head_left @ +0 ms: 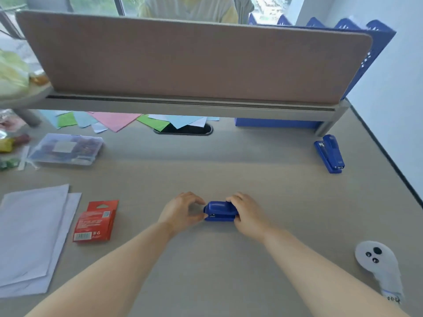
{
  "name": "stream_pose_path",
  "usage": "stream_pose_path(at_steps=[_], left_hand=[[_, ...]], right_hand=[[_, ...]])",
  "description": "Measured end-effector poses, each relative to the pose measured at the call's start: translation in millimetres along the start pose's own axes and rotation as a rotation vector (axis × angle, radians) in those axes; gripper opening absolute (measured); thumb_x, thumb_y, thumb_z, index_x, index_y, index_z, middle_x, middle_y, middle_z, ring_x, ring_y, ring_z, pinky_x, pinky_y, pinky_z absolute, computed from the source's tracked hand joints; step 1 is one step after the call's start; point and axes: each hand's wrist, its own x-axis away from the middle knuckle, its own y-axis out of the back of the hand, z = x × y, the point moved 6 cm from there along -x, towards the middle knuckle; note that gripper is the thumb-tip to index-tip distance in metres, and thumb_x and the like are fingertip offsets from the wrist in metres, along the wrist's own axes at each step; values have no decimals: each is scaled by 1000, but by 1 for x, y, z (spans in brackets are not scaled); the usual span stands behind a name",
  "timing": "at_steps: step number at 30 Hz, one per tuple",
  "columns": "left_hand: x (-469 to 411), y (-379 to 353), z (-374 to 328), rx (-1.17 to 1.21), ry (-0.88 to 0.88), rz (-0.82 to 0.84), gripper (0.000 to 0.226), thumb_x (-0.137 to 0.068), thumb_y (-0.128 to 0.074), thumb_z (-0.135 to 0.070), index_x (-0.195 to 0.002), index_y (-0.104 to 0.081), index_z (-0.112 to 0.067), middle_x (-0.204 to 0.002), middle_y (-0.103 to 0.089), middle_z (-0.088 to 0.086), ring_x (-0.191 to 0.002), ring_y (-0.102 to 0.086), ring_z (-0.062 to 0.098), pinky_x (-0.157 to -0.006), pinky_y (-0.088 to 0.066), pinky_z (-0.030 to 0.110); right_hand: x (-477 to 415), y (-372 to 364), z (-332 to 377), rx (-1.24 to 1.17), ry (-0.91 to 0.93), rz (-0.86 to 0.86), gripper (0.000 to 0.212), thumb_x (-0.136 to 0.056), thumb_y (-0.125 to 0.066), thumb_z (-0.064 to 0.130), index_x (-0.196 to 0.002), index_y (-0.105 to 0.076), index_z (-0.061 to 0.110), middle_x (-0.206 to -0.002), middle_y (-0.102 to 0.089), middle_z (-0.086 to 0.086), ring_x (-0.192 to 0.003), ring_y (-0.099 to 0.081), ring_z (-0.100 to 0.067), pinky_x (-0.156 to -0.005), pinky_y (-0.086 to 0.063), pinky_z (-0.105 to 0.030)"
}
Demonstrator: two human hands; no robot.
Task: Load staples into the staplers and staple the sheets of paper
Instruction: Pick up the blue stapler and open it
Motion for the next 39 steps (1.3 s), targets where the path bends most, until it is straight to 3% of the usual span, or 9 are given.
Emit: stream_pose_path(at_steps=[3,7,11,15,18,26,30,34,39], left_hand=[[25,9,18,74,44,-15,40,-59,-64,-45,-91,-70,-22,-89,-65,-6,-90,-63,19,-83,-51,36],[46,13,36,153,86,-55,19,-67,-74,-12,-84,-71,-18,-78,-59,-14,-82,-64,19,-80,-52,32],[59,15,43,183,76,-47,24,-67,-77,-7,-90,-71,-12,-82,-57,-7,-86,-64,22,-84,-51,31],[64,14,45,232,101,-48,28,-69,-77,-6,-96,-70,-9,-83,-52,-10,-81,-59,13,-71,-39,-1],[65,11,44,284,128,-75,25,-71,-75,-5,-95,-71,-8,-83,-51,-9,-78,-57,10,-65,-37,-5],[63,4,48,157,42,-239,17,-68,-79,-18,-84,-73,-17,-75,-51,-17,-81,-56,16,-71,-40,20],[60,8,47,107,-52,-278,18,-69,-78,-23,-87,-73,-22,-68,-46,-15,-67,-52,15,-61,-35,17],[58,10,44,59,-144,-279,23,-70,-76,-31,-91,-73,-24,-66,-42,-18,-68,-40,2,-67,-29,14],[58,7,46,36,-152,-310,20,-72,-76,-29,-91,-72,-22,-67,-43,-17,-78,-45,14,-77,-35,28]], right_hand=[[-2,-18,29,3,32,62,47,-69,-44,-8,-110,-54,11,-114,-58,-8,-105,-49,-27,-84,-35,-28],[0,-36,51,7,38,75,43,-67,-45,-9,-105,-54,9,-109,-59,-10,-101,-51,-30,-76,-33,-27],[3,-44,66,7,43,77,42,-70,-46,-7,-108,-54,10,-112,-57,-11,-104,-49,-30,-83,-38,-33],[3,-42,78,-34,45,70,32,-79,-58,10,-111,-56,13,-113,-60,-9,-107,-51,-29,-90,-41,-36],[5,-40,85,-52,37,57,32,-81,-59,13,-113,-58,15,-114,-61,-8,-108,-50,-28,-92,-41,-37],[7,-48,83,-6,77,-28,29,-84,-57,15,-112,-57,18,-114,-61,-2,-107,-50,-26,-89,-42,-37],[8,-52,79,40,128,-186,24,-85,-55,24,-109,-56,20,-109,-61,1,-104,-51,-24,-82,-35,-33],[10,-56,78,53,133,-306,25,-84,-56,39,-103,-57,22,-103,-63,4,-99,-54,-23,-76,-29,-29],[16,-52,77,-31,186,-390,31,-82,-48,40,-103,-57,18,-102,-65,2,-96,-55,-24,-77,-33,-29]])
